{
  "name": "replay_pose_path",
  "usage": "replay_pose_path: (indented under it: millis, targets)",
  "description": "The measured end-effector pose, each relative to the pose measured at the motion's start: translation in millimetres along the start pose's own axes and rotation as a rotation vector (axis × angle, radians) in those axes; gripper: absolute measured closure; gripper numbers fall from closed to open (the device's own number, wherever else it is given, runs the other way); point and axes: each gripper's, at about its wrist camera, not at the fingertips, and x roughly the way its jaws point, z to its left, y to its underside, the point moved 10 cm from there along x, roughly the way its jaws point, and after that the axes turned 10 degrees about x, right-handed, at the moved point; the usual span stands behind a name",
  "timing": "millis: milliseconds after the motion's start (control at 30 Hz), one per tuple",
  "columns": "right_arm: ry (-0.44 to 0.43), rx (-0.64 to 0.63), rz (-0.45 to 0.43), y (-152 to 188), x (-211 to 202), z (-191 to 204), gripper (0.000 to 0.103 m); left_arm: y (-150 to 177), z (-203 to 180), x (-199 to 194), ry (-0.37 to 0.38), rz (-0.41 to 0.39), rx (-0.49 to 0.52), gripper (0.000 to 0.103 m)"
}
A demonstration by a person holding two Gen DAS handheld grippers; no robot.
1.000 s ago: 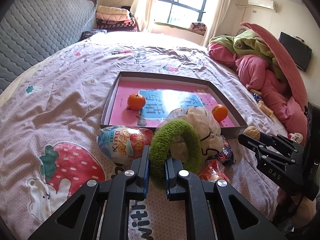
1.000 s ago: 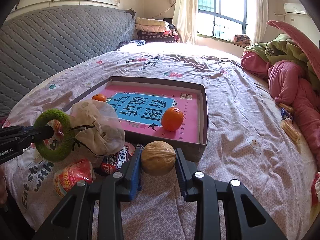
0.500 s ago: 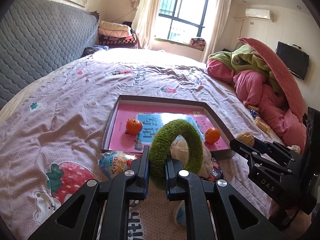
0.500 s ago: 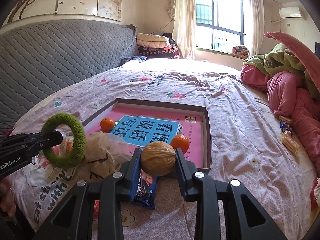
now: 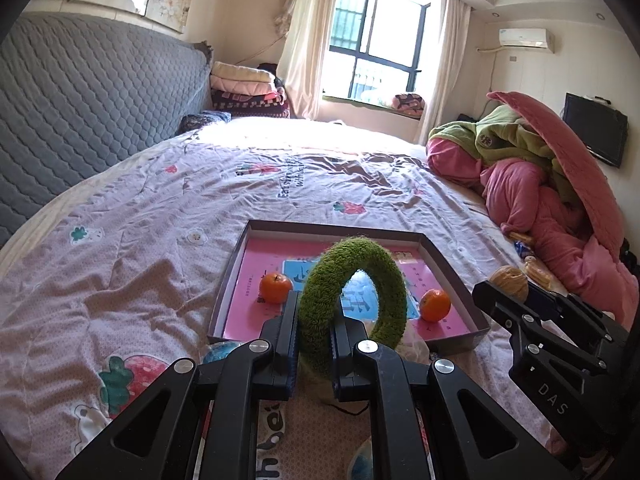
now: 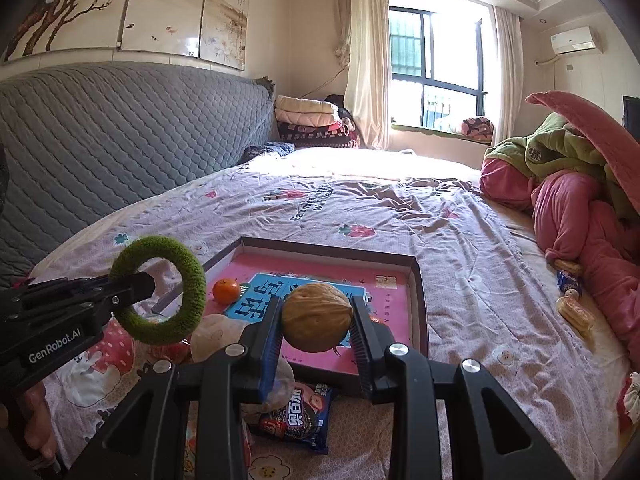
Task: Organize objects
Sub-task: 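Lift the green ring and walnut and carry them over the tray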
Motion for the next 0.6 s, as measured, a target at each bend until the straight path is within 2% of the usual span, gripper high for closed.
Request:
replay_pose_path:
  millis: [367, 600]
  targets:
    - [0.007, 0.023, -0.056, -19, 2, -2, 0.070, -29, 21, 4, -0.087, -0.086, -0.019, 0.091]
    - [0.006, 0.026, -0.095, -34, 6, 1, 0.070, -38, 30, 17, -0.108, -0.080, -0.028, 0.091]
